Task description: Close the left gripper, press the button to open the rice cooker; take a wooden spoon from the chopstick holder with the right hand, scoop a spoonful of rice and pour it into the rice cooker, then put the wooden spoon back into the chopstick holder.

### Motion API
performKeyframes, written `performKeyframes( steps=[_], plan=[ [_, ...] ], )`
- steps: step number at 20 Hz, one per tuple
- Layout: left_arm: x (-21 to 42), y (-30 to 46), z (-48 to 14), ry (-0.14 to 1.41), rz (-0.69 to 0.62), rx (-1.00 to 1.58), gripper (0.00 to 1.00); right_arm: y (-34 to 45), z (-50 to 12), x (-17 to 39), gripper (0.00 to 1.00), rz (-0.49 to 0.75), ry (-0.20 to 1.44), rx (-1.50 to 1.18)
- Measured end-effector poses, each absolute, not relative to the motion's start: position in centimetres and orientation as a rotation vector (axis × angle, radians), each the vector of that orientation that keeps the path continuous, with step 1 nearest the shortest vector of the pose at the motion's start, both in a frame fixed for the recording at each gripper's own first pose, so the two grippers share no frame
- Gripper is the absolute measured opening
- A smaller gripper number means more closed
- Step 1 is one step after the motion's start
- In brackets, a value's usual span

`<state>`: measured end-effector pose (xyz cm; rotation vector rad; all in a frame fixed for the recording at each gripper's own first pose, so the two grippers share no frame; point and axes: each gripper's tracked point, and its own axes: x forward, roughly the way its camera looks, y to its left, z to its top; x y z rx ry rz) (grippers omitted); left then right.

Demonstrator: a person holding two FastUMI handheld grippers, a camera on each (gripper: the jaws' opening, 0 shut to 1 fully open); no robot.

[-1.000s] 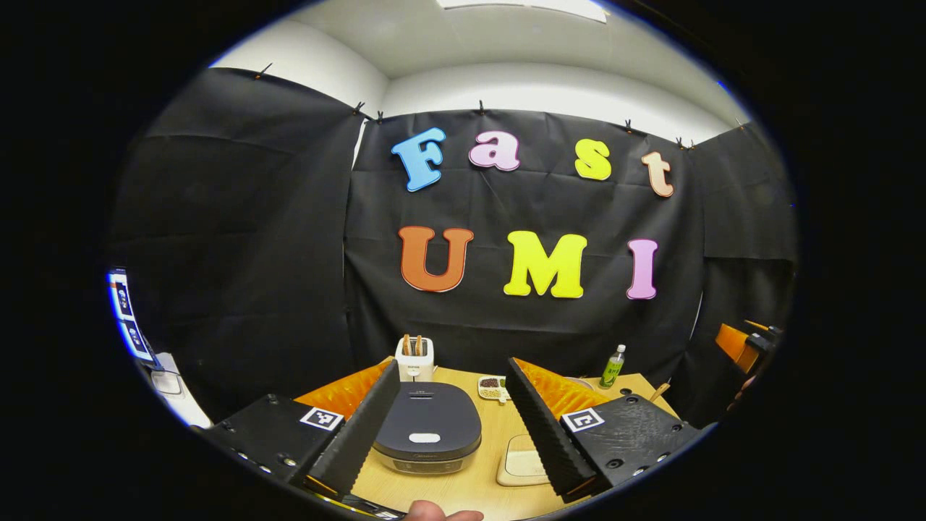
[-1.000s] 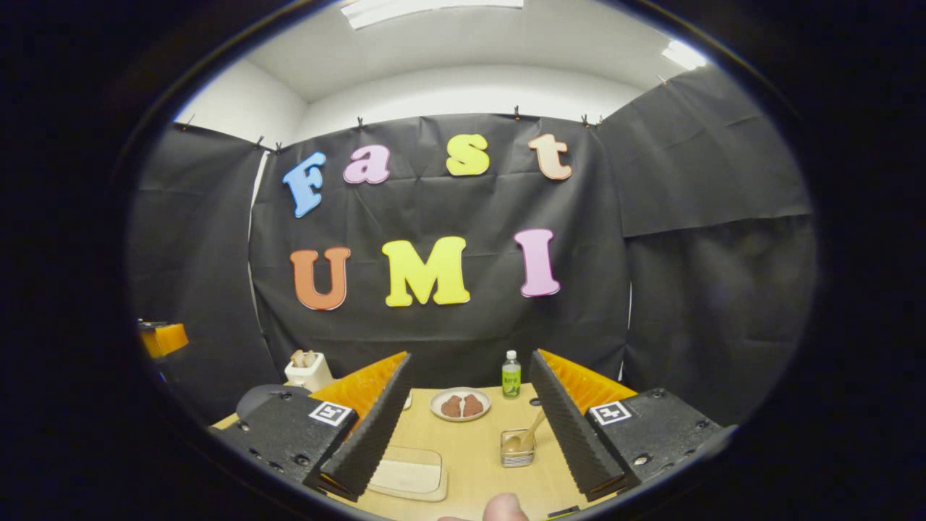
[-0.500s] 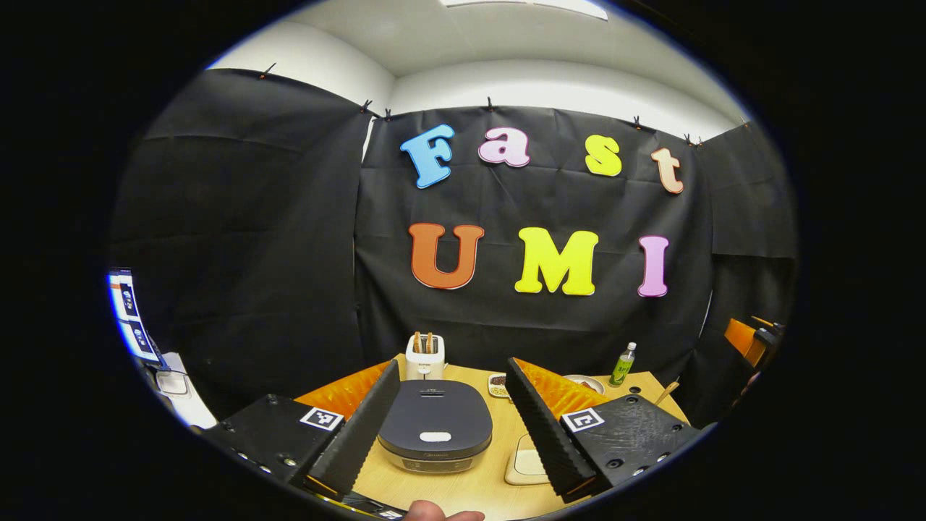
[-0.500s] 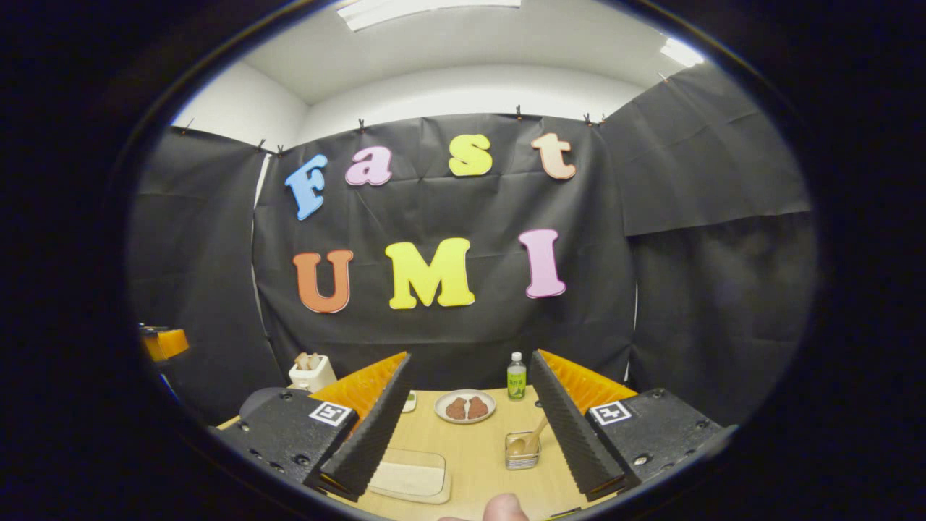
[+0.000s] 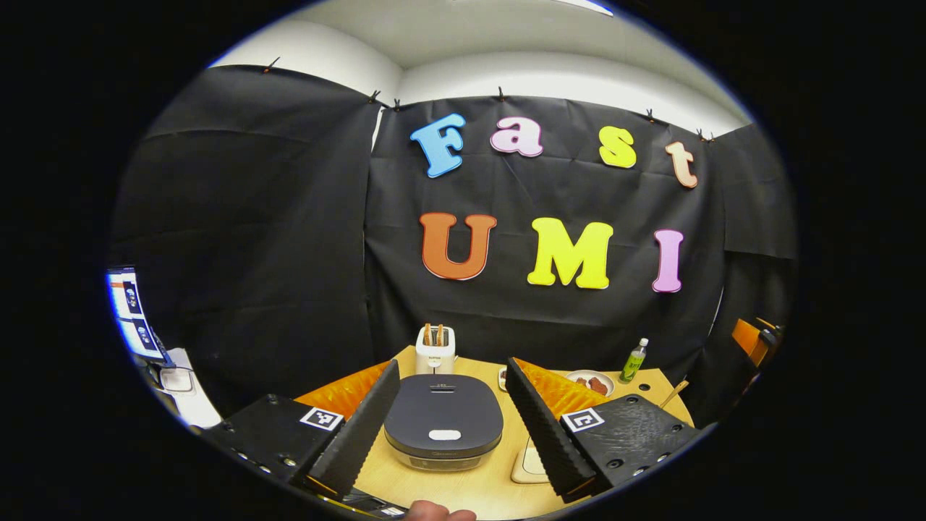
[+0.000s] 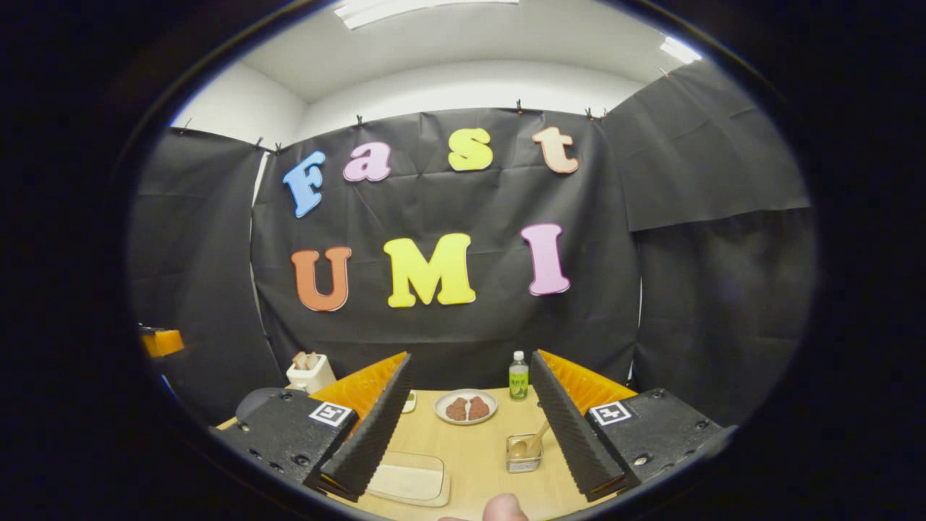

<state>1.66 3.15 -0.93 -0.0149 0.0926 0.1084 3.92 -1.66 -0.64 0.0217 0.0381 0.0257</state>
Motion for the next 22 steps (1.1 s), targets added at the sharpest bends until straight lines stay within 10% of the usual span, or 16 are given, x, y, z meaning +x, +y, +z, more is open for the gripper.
performKeyframes(
  steps=[11,12,13,14,15,16,20,22],
  plan=[
    [5.2,3.7,-9.7,0.497,0.075,-0.063,0.89,-6.6,-2.6,6.3,1.00,-0.042,0.076,0.026],
    [5.9,3.9,-10.5,0.525,0.068,-0.072,0.68,-7.3,-2.9,6.4,1.00,-0.056,0.082,0.029],
    [6.4,3.7,-11.1,0.554,0.051,-0.092,0.79,-8.1,-3.3,6.5,1.00,-0.071,0.088,0.034],
    [7.0,3.7,-11.6,0.584,0.040,-0.120,0.52,-8.8,-3.6,6.6,1.00,-0.085,0.095,0.040],
    [7.6,3.9,-12.0,0.609,0.036,-0.138,0.58,-9.5,-3.8,6.7,1.00,-0.100,0.101,0.046],
    [8.2,4.3,-12.7,0.631,0.041,-0.155,0.36,-10.2,-4.0,6.8,1.00,-0.115,0.105,0.049],
    [10.4,4.5,-15.6,0.728,0.036,-0.260,0.01,-12.7,-4.6,6.7,1.00,-0.175,0.113,0.054],
    [11.1,4.2,-17.1,0.771,0.008,-0.275,0.00,-13.7,-5.0,6.7,0.96,-0.199,0.122,0.057]
  ],
)
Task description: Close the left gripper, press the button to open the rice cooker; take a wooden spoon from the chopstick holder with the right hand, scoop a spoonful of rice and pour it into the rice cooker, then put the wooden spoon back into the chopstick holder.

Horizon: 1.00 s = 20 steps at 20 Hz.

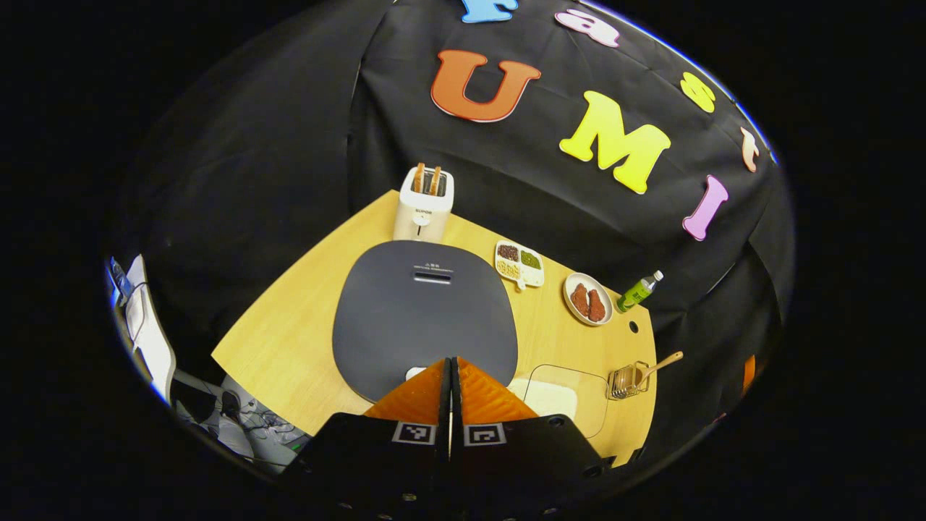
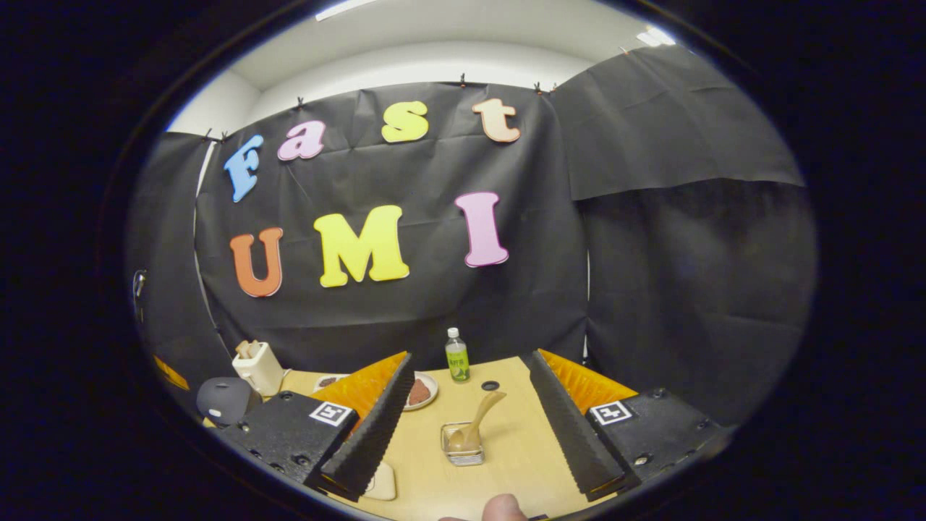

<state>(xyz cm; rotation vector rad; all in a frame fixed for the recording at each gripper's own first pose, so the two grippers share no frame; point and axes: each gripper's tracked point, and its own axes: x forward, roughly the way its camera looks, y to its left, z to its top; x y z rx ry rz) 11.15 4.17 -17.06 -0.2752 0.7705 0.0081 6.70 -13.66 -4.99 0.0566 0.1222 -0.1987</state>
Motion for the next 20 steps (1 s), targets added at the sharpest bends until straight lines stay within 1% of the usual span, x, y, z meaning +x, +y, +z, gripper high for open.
performKeyframes(
  steps=[1,2,6,10,11,12,14,15,16,19,20],
  plan=[
    [12.0,4.6,-18.4,0.784,0.015,-0.273,0.01,-14.1,-5.2,6.7,1.00,-0.209,0.126,0.059],
    [11.5,4.8,-18.1,0.804,0.013,-0.296,0.00,-14.5,-5.3,6.7,1.00,-0.218,0.129,0.062],
    [12.3,4.2,-22.4,0.884,0.011,-0.306,0.00,-15.7,-5.7,6.6,1.00,-0.250,0.139,0.059],
    [12.5,4.5,-23.2,0.903,0.022,-0.270,0.00,-16.4,-6.0,6.9,1.00,-0.266,0.153,0.060],
    [12.3,4.4,-23.3,0.909,0.027,-0.265,0.00,-16.4,-6.1,7.1,1.00,-0.265,0.154,0.061],
    [12.3,4.3,-23.5,0.921,0.036,-0.260,0.00,-16.2,-6.1,7.3,0.96,-0.262,0.156,0.062],
    [12.2,4.3,-23.5,0.920,0.045,-0.256,0.00,-15.8,-6.1,7.7,1.00,-0.248,0.159,0.063],
    [12.3,4.4,-23.8,0.916,0.051,-0.264,0.00,-15.5,-6.3,7.9,1.00,-0.239,0.160,0.062],
    [12.0,4.4,-23.2,0.904,0.053,-0.272,0.00,-15.1,-6.2,8.2,0.96,-0.228,0.160,0.059],
    [12.3,4.4,-23.3,0.881,0.053,-0.264,0.00,-14.3,-6.0,8.8,0.96,-0.194,0.164,0.042],
    [12.4,4.3,-23.2,0.867,0.054,-0.256,0.00,-14.1,-5.7,9.0,1.00,-0.182,0.164,0.033]
  ],
)
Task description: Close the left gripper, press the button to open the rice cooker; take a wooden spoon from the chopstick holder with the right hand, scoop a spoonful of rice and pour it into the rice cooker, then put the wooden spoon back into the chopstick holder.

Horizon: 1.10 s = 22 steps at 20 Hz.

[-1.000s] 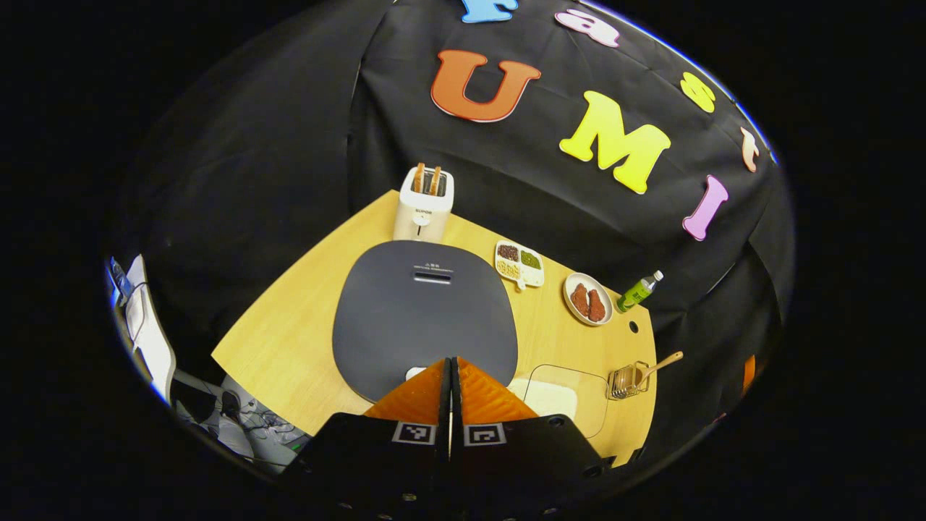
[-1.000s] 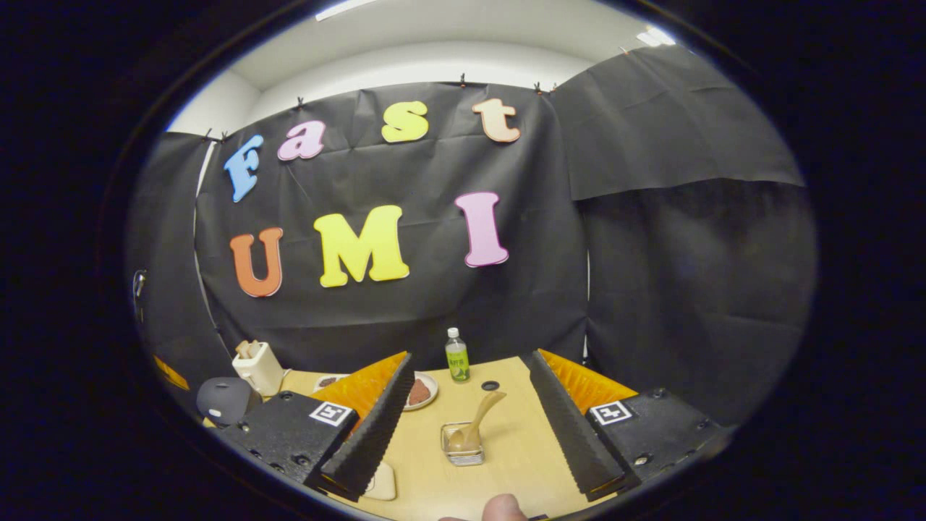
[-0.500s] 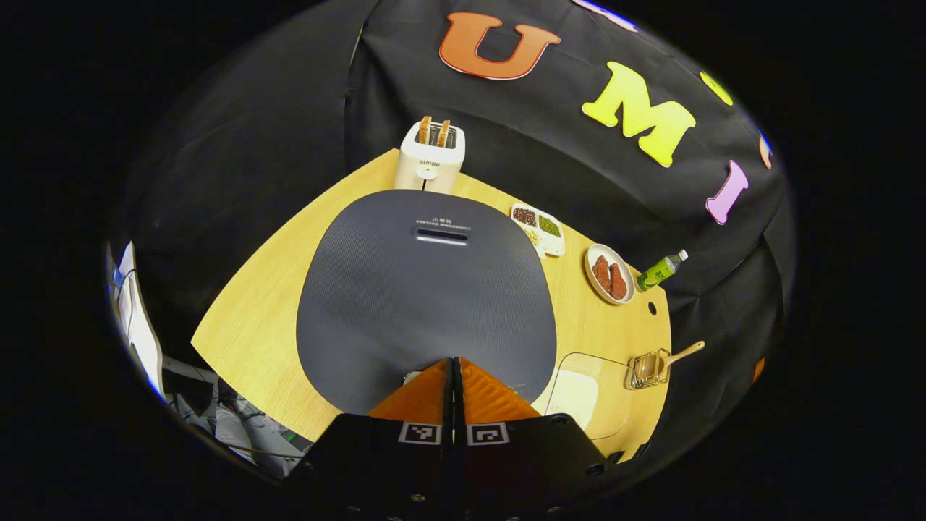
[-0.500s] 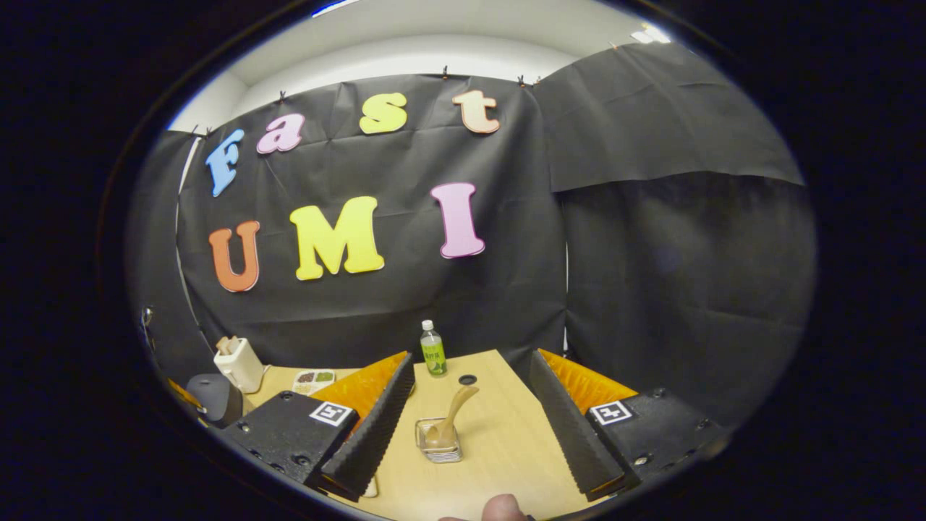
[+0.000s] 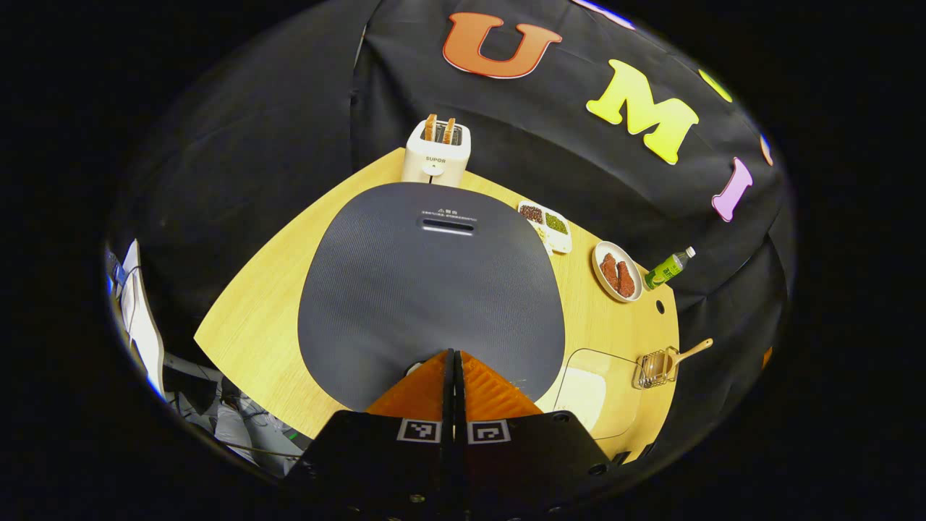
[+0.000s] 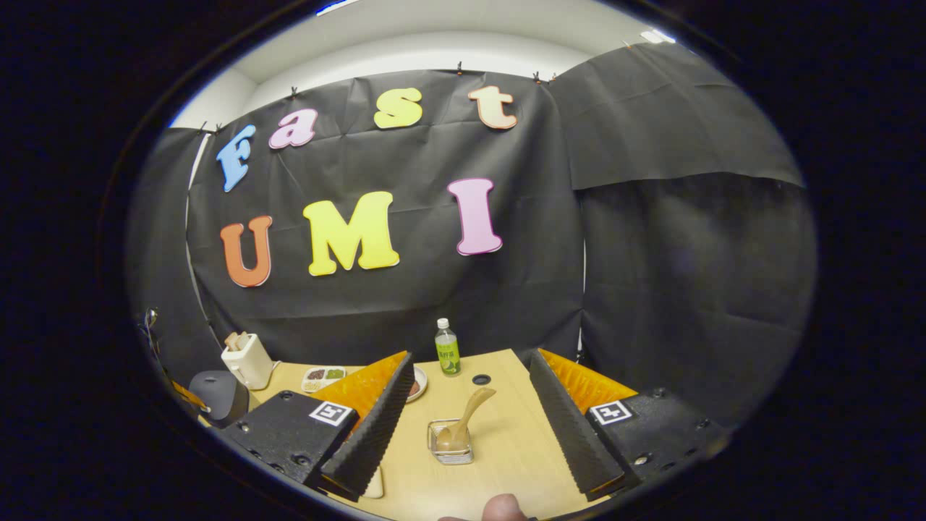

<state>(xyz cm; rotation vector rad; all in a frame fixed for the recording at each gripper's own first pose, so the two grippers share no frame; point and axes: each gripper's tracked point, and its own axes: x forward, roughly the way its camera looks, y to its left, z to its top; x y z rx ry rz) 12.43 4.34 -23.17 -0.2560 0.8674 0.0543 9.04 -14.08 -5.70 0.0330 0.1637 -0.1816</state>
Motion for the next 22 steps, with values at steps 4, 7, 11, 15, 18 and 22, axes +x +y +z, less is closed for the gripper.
performKeyframes(
  steps=[4,7,11,15,18,22],
  plan=[
    [12.6,4.2,-20.3,0.781,0.067,-0.218,0.00,-13.8,-4.2,9.4,1.00,-0.150,0.145,-0.012],
    [13.6,4.4,-15.3,0.650,0.060,-0.189,0.00,-13.6,-3.7,9.4,0.96,-0.140,0.129,-0.015],
    [15.6,5.1,-9.8,0.468,0.084,-0.188,0.00,-14.0,-3.7,9.6,0.96,-0.138,0.134,-0.037],
    [16.1,5.5,-4.7,0.302,0.096,-0.145,0.00,-14.4,-3.8,9.8,1.00,-0.128,0.138,-0.041],
    [15.8,4.7,-2.5,0.226,0.085,-0.167,0.09,-14.1,-5.0,10.1,1.00,-0.104,0.165,-0.023],
    [14.3,3.3,-1.1,0.162,0.069,-0.140,0.07,-14.5,-7.7,10.8,1.00,-0.074,0.234,0.013]
  ],
)
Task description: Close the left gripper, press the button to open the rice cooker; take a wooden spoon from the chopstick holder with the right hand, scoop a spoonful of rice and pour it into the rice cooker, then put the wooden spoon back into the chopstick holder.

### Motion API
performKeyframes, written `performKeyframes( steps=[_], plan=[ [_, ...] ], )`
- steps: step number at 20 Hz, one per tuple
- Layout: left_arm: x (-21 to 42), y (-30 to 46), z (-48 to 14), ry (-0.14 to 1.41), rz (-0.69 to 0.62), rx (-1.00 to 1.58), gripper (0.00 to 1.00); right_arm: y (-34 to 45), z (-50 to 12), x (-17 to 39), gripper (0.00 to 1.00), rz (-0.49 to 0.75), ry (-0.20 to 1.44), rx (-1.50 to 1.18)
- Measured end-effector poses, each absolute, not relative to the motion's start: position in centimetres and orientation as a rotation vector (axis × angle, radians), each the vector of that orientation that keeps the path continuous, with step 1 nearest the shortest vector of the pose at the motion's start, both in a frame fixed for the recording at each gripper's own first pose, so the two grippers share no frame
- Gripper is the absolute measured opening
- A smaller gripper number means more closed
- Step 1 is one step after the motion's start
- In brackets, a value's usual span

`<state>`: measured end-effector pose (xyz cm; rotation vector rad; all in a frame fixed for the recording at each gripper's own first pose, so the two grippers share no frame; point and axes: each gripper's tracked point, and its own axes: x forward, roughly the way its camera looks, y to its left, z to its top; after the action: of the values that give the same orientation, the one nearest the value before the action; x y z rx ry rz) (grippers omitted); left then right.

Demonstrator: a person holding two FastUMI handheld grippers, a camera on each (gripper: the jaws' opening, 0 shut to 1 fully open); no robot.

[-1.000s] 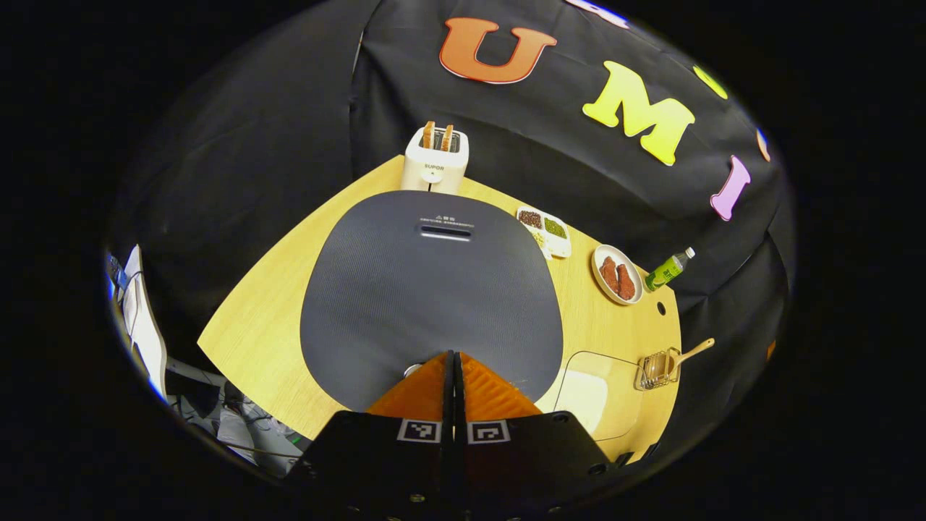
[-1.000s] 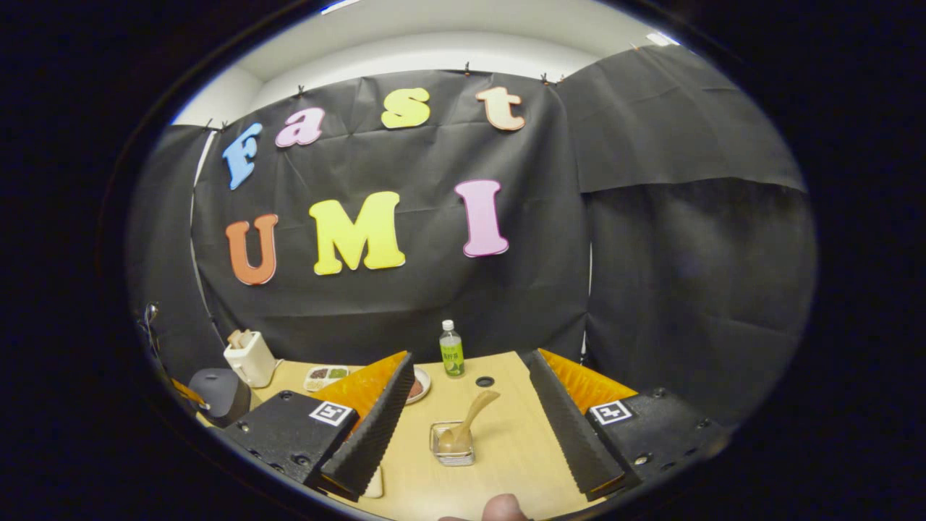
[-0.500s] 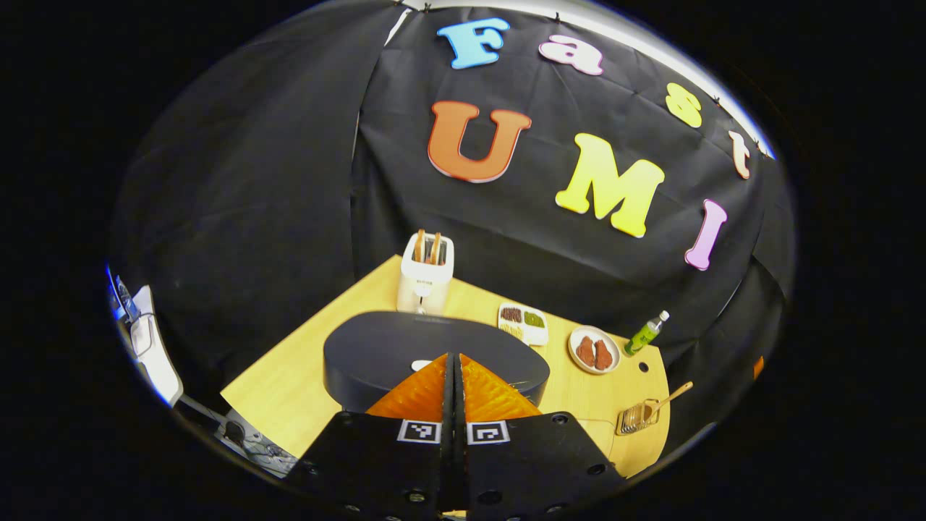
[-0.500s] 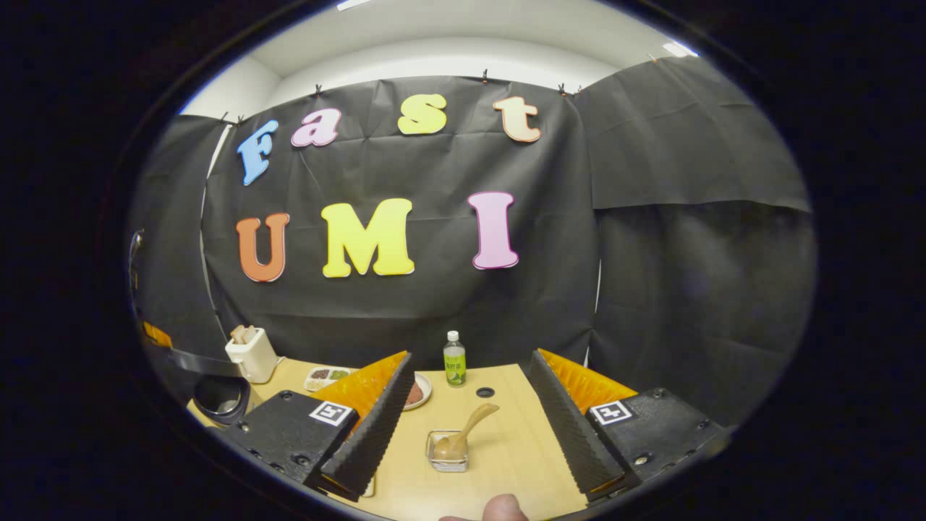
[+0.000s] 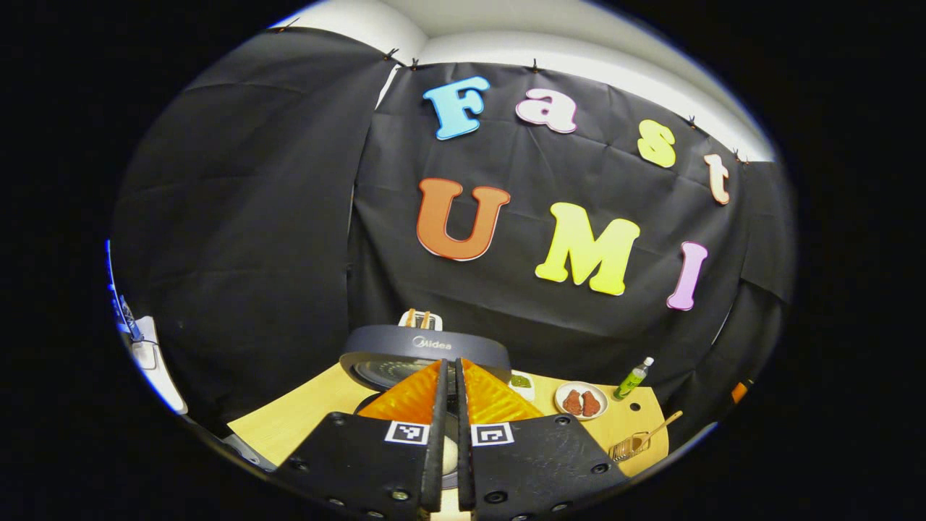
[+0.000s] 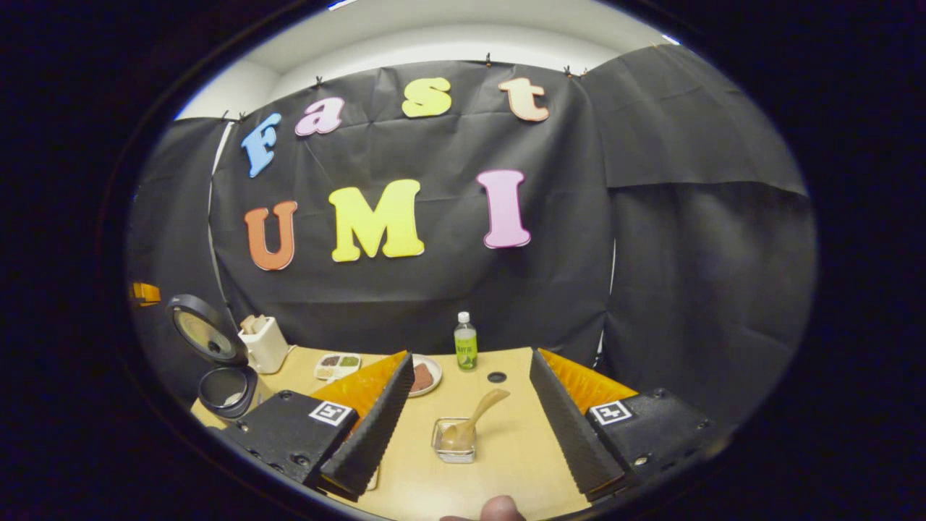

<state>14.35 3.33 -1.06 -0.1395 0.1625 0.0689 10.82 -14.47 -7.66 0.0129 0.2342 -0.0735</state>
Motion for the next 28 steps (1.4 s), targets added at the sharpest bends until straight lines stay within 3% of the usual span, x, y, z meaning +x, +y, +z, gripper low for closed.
performKeyframes(
  steps=[1,2,6,8,9,10,11,12,13,14,16,17,19,20,22,24,25,26,27,28],
  plan=[
    [13.9,2.6,-0.6,0.145,0.048,-0.133,0.09,-14.5,-8.5,11.1,1.00,-0.068,0.250,0.021],
    [13.6,2.2,-0.4,0.135,0.049,-0.120,0.21,-14.7,-9.5,11.4,0.96,-0.065,0.274,0.028],
    [12.4,0.8,-0.9,0.149,0.059,-0.069,0.69,-15.2,-13.6,13.0,1.00,-0.048,0.350,0.061],
    [12.2,0.1,-0.5,0.129,0.061,-0.037,0.98,-15.7,-15.7,14.3,1.00,-0.047,0.379,0.067],
    [12.2,-0.2,-0.4,0.121,0.065,-0.022,0.87,-15.8,-16.8,14.9,1.00,-0.043,0.398,0.069],
    [11.9,-0.7,-0.4,0.113,0.063,-0.011,0.94,-15.8,-18.1,15.6,1.00,-0.028,0.420,0.076],
    [11.6,-1.3,-0.4,0.110,0.060,-0.004,0.95,-15.9,-19.4,16.2,0.95,-0.017,0.446,0.088],
    [11.5,-1.9,-0.6,0.111,0.060,-0.001,0.84,-16.2,-20.7,17.0,1.00,-0.009,0.468,0.106],
    [11.3,-2.5,-0.7,0.111,0.060,-0.001,0.95,-16.4,-22.0,17.8,0.93,-0.002,0.492,0.123],
    [11.2,-2.9,-0.5,0.106,0.065,-0.002,0.95,-16.6,-23.1,18.6,1.00,0.004,0.511,0.135],
    [11.4,-3.3,-0.3,0.085,0.076,-0.001,0.94,-16.8,-25.0,20.3,1.00,0.017,0.539,0.140],
    [11.6,-3.5,-0.8,0.089,0.086,0.008,0.94,-16.9,-26.1,21.2,0.89,0.022,0.555,0.146],
    [11.9,-4.0,-1.5,0.106,0.101,0.023,0.94,-17.1,-28.1,22.8,0.88,0.040,0.591,0.167],
    [12.2,-4.3,-1.8,0.115,0.105,0.028,0.94,-17.1,-29.2,23.5,0.98,0.051,0.610,0.180],
    [12.6,-5.1,-2.5,0.150,0.112,0.030,0.95,-17.1,-31.3,24.6,0.93,0.064,0.655,0.224],
    [12.8,-5.6,-2.8,0.166,0.114,0.025,0.95,-16.7,-32.2,25.6,0.83,0.075,0.681,0.284],
    [12.9,-5.6,-2.8,0.170,0.117,0.027,0.95,-16.6,-32.3,25.9,0.65,0.079,0.686,0.311],
    [12.9,-5.5,-2.9,0.176,0.120,0.026,0.95,-16.4,-32.3,26.1,0.57,0.082,0.694,0.329],
    [12.9,-5.4,-3.0,0.182,0.122,0.022,0.95,-16.2,-32.2,26.2,0.42,0.086,0.696,0.341],
    [12.8,-5.2,-2.9,0.183,0.129,0.020,0.95,-16.0,-32.0,26.2,0.46,0.085,0.695,0.347]
  ],
)
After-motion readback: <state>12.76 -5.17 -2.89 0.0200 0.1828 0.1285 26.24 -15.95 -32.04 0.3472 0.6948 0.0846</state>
